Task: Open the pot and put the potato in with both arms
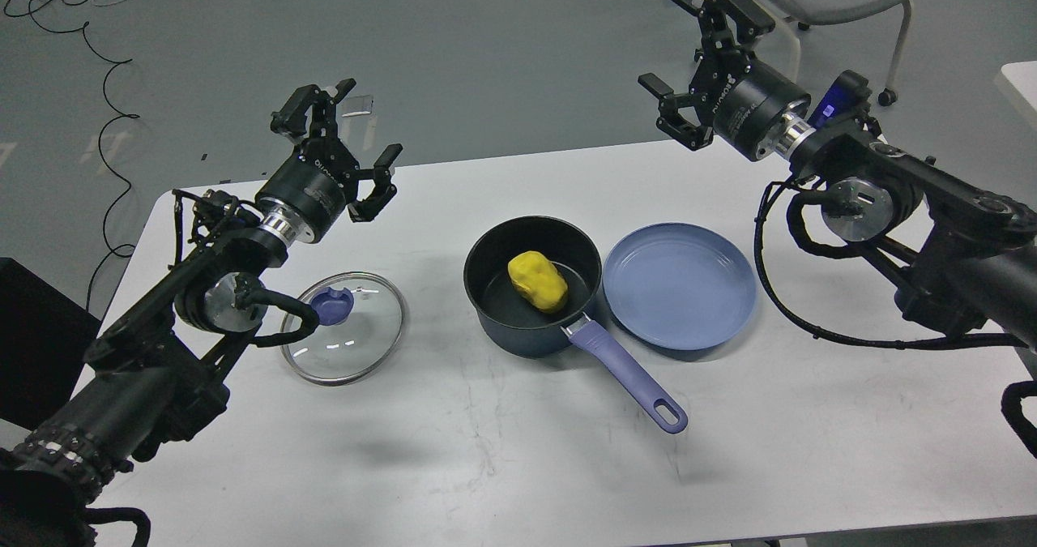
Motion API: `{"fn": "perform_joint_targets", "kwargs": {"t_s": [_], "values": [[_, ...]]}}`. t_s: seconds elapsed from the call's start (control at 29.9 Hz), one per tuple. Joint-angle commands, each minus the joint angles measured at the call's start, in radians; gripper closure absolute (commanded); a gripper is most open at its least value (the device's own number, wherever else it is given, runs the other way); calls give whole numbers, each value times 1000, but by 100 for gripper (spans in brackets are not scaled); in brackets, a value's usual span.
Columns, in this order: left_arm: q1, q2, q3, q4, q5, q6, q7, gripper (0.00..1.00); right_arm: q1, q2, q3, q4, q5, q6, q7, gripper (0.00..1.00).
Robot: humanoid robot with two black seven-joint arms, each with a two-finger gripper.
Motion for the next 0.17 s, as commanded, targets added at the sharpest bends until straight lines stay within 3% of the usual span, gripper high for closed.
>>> {"fn": "perform_joint_targets", "kwargs": {"t_s": [0.0,0.13], "values": [[12,15,-1,0,0,-19,2,2,-12,-17,4,-3,-3,-1,-7,0],[14,15,-3,2,0,-16,0,2,-35,-32,-12,7,-1,7,-7,0]]}}
